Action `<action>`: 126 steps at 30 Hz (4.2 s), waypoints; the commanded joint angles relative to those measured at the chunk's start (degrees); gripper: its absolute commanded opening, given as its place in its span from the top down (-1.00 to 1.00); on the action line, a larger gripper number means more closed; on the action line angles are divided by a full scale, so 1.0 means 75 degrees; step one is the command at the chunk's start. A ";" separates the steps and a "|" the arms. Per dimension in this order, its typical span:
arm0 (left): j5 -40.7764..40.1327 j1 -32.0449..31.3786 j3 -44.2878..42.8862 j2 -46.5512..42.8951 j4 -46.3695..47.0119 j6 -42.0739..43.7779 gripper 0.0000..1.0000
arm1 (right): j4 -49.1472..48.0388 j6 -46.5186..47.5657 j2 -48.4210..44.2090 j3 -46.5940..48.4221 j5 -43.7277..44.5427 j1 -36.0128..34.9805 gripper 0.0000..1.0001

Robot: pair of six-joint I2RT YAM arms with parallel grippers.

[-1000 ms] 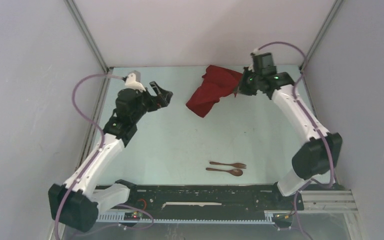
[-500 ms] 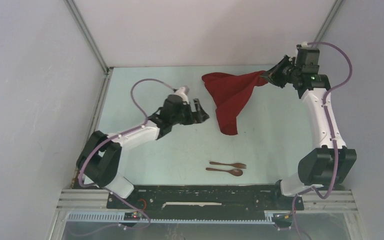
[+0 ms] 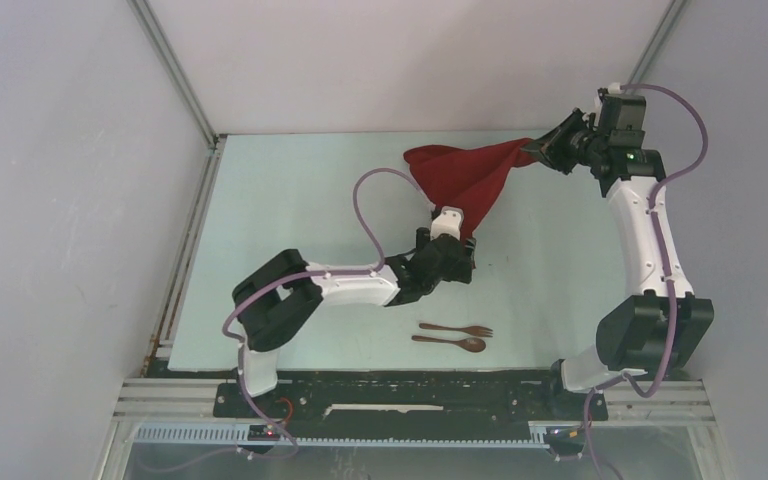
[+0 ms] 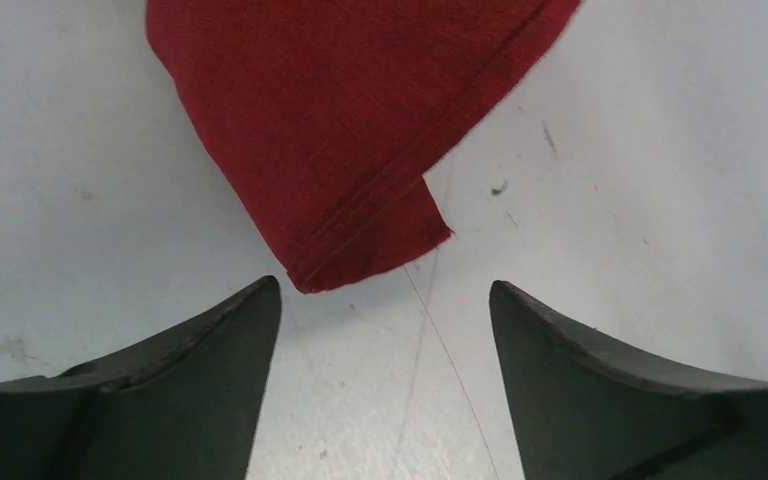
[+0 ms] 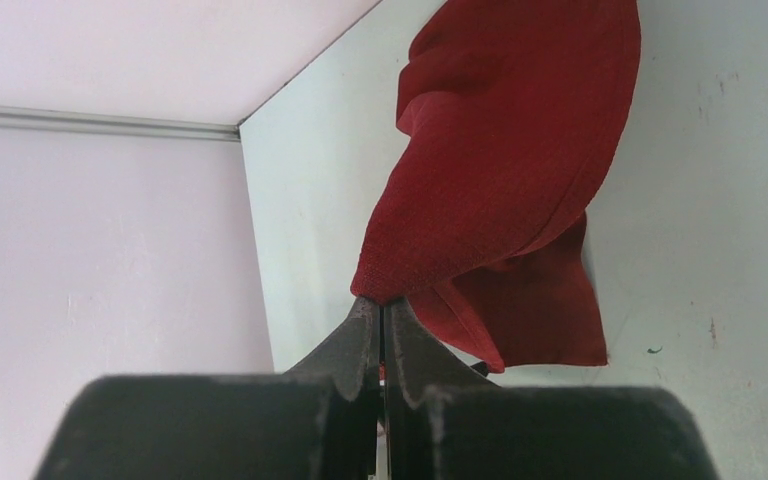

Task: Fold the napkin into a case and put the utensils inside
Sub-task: Pick up the crumpled napkin from the center of the board, then flatten out the crumpled napkin at the center of the board, then pick up the flattened napkin from the center of the board.

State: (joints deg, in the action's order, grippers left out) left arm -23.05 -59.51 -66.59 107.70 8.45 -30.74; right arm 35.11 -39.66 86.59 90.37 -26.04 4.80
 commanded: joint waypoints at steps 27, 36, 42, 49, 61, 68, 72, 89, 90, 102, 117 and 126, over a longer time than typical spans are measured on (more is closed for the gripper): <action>-0.5818 0.1321 -0.2227 -0.3404 -0.3215 0.3329 1.00 | -0.0653 0.1672 -0.1308 0.1678 -0.0441 0.0083 1.00; -0.5683 0.1163 -0.2357 -0.6675 -0.2357 0.7776 1.00 | -0.2504 0.2326 -0.2273 0.1663 -0.1088 -0.1047 1.00; -0.6198 0.0195 -0.2379 -0.8135 -0.2597 0.8499 1.00 | -0.3174 0.2520 -0.3247 0.0943 -0.0617 -0.2435 1.00; -0.6550 0.0020 -0.2142 -0.8134 -0.2739 0.8929 1.00 | -0.3778 0.2332 -0.3054 0.0267 0.0174 -0.3057 1.00; -0.2871 0.5030 -0.2575 -0.2973 -0.4353 0.5570 1.00 | -0.2600 0.2791 0.2714 0.2621 0.2928 -0.3030 0.98; -0.3661 0.6059 -0.6278 0.2129 -0.6286 0.5453 0.70 | 0.1124 0.3354 0.8545 1.0509 0.4081 -0.2812 -0.97; -0.4118 0.6058 -0.6584 0.1887 -0.6476 0.5039 -0.27 | -0.0707 0.3304 0.5568 0.5420 0.3771 -0.2509 -0.99; 0.2442 0.5836 0.1095 -0.4989 -0.5408 0.0718 -0.66 | -0.0816 0.1872 0.1982 -0.0835 0.1641 -0.2250 -0.95; 0.2432 0.5836 0.1381 -0.5309 -0.5274 0.0496 -0.66 | -0.0876 0.1855 0.1918 -0.1070 0.1565 -0.2217 -0.93; 0.4612 0.5402 0.4198 -0.5686 -0.2568 -0.1502 -0.66 | -0.1452 0.1783 0.1914 -0.2321 0.1580 -0.2111 -0.89; 0.0657 0.1589 0.3068 -0.5628 -0.6792 -0.3830 -0.59 | 0.1369 0.0834 0.2372 -0.1934 0.4147 -0.1282 -0.82; -0.0441 0.0796 0.2636 -0.5553 -0.7225 -0.3234 -0.47 | 0.1087 0.0851 0.2963 -0.1715 0.3681 -0.1155 -0.52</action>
State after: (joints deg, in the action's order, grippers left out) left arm -19.29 -52.38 -44.66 67.83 -42.72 -56.49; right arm 43.05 -32.86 107.57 74.76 2.44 -3.79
